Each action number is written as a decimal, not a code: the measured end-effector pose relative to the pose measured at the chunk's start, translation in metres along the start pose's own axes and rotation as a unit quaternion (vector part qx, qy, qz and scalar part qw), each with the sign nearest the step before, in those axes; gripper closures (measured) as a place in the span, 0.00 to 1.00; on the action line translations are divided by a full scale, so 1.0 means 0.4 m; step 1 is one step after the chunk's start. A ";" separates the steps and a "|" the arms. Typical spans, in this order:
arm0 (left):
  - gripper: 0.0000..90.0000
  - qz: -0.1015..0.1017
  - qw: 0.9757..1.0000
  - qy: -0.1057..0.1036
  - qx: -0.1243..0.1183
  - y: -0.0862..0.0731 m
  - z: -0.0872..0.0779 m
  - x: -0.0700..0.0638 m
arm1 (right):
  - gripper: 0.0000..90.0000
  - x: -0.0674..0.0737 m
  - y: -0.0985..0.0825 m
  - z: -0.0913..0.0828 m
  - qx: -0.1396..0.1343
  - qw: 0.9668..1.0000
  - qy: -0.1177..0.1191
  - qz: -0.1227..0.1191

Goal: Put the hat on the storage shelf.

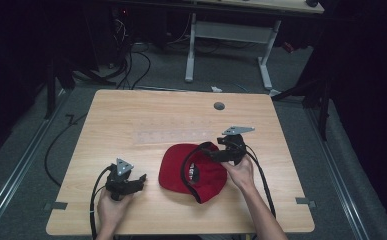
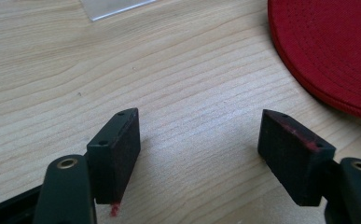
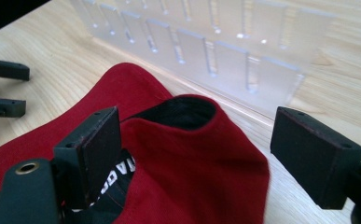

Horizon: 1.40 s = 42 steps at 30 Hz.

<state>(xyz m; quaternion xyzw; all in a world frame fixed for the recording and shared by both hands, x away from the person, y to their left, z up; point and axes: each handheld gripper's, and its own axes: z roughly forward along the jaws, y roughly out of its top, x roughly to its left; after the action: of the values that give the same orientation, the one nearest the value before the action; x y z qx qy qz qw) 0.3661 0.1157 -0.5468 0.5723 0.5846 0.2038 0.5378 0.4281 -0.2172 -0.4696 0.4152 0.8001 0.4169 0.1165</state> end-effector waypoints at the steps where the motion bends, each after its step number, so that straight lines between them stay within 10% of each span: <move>1: 0.33 0.000 1.000 0.000 0.000 0.000 0.000 0.000 | 0.18 0.001 0.003 0.005 0.005 1.000 0.002 -0.003; 9: 0.33 0.000 1.000 0.000 0.000 0.000 0.000 0.000 | 0.17 0.000 0.021 0.055 0.032 0.999 0.013 -0.019; 24: 0.33 0.000 1.000 0.000 0.000 0.000 0.000 0.000 | 0.19 -0.037 0.003 0.127 0.062 0.994 0.083 0.020; 42: 0.32 0.002 1.000 -0.003 0.002 -0.001 -0.001 -0.001 | 0.88 -0.050 -0.045 0.113 0.065 0.991 0.114 -0.007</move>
<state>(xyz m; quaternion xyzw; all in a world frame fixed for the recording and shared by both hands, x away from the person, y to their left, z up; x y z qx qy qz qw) 0.3652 0.1153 -0.5469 0.5749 0.5825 0.2023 0.5378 0.4545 -0.2122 -0.5149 0.3660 0.8365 0.4077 0.0002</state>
